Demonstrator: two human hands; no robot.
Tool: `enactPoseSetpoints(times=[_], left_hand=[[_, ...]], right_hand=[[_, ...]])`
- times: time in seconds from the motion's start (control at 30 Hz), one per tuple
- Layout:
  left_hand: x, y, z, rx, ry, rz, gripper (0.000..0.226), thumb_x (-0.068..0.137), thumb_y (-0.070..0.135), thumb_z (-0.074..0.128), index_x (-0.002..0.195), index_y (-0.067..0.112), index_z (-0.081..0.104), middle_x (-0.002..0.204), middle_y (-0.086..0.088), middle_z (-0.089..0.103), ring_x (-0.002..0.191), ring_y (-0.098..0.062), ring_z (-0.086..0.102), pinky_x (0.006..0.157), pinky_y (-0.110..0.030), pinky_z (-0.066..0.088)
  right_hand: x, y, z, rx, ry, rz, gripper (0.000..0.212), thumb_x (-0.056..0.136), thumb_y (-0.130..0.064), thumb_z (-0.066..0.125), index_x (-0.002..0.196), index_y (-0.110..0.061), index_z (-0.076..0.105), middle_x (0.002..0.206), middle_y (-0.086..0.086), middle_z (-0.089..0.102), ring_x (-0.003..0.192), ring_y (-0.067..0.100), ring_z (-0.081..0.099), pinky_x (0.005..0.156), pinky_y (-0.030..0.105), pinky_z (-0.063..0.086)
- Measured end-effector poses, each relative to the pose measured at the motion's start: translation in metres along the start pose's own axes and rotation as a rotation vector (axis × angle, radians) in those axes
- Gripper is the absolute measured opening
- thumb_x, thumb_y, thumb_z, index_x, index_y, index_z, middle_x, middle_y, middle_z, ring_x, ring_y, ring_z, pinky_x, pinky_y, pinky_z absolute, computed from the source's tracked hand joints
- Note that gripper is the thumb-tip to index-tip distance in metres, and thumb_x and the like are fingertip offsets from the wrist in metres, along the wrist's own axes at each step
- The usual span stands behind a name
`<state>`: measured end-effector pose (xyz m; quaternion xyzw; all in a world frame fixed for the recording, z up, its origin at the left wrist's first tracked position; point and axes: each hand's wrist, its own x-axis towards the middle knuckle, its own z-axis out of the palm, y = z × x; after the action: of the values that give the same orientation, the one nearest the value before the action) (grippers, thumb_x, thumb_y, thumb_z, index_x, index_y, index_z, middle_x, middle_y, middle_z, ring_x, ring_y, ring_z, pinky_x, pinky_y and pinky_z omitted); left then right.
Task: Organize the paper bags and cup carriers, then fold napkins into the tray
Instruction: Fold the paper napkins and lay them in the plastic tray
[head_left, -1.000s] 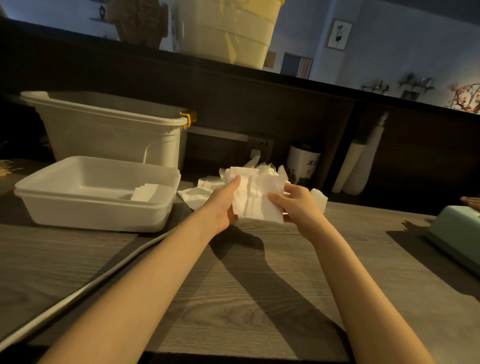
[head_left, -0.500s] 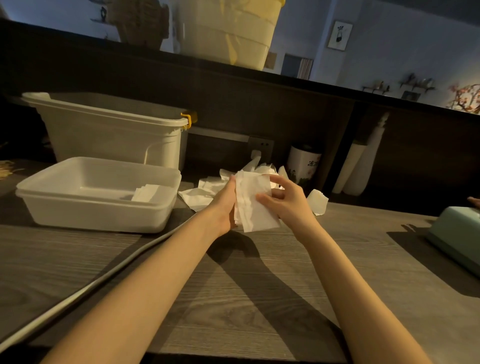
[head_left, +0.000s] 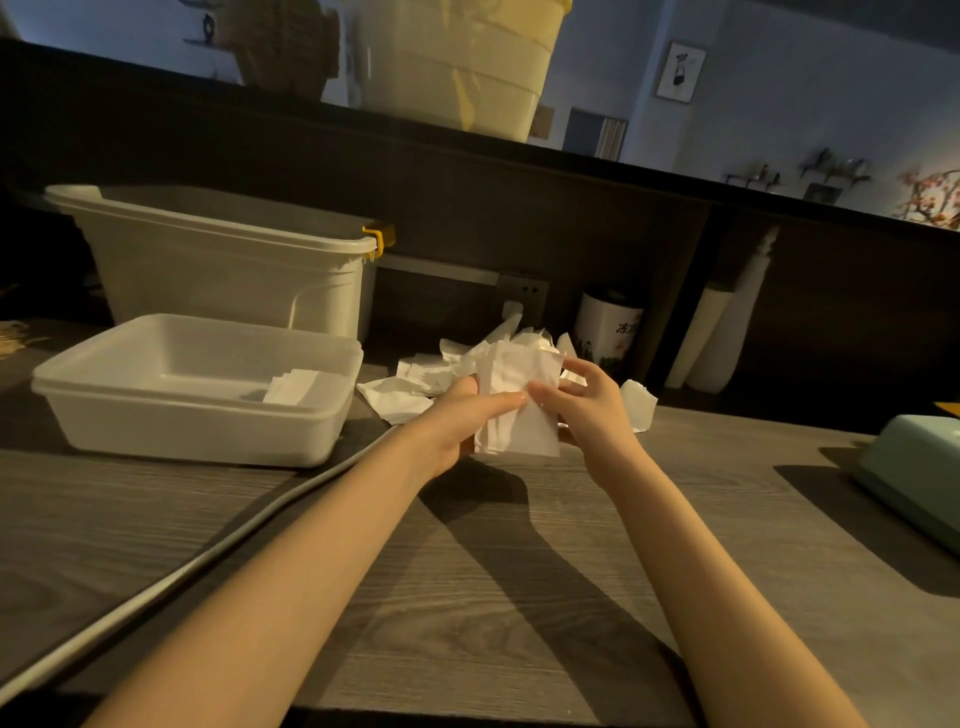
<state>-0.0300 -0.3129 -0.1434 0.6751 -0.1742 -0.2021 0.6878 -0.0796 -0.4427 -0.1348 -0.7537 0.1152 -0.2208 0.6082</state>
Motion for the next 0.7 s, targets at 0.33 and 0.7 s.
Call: enactPoseSetpoints(times=[0.33,0.7], left_hand=[[0.0,0.001,-0.001,0.133,-0.032,0.008,0.042,0.091,0.016,0.056,0.13,0.016,0.041,0.108,0.0,0.056,0.1,-0.016,0.054,0.078,-0.03,0.048],[-0.003,0.004,0.003,0.155,-0.114,-0.021,0.037,0.093,0.024,0.054,0.127,0.015,0.043,0.098,0.004,0.056,0.098,-0.015,0.054,0.077,-0.025,0.047]], right_hand=[[0.004,-0.002,-0.01,-0.372,0.108,-0.287,0.038,0.084,-0.034,0.066,0.12,-0.024,0.058,0.113,-0.001,0.051,0.085,-0.001,0.048,0.066,0.01,0.038],[0.006,-0.002,-0.013,-0.514,0.112,-0.374,0.011,0.084,-0.029,0.067,0.094,-0.024,0.068,0.101,-0.009,0.05,0.092,0.007,0.044,0.079,0.023,0.035]])
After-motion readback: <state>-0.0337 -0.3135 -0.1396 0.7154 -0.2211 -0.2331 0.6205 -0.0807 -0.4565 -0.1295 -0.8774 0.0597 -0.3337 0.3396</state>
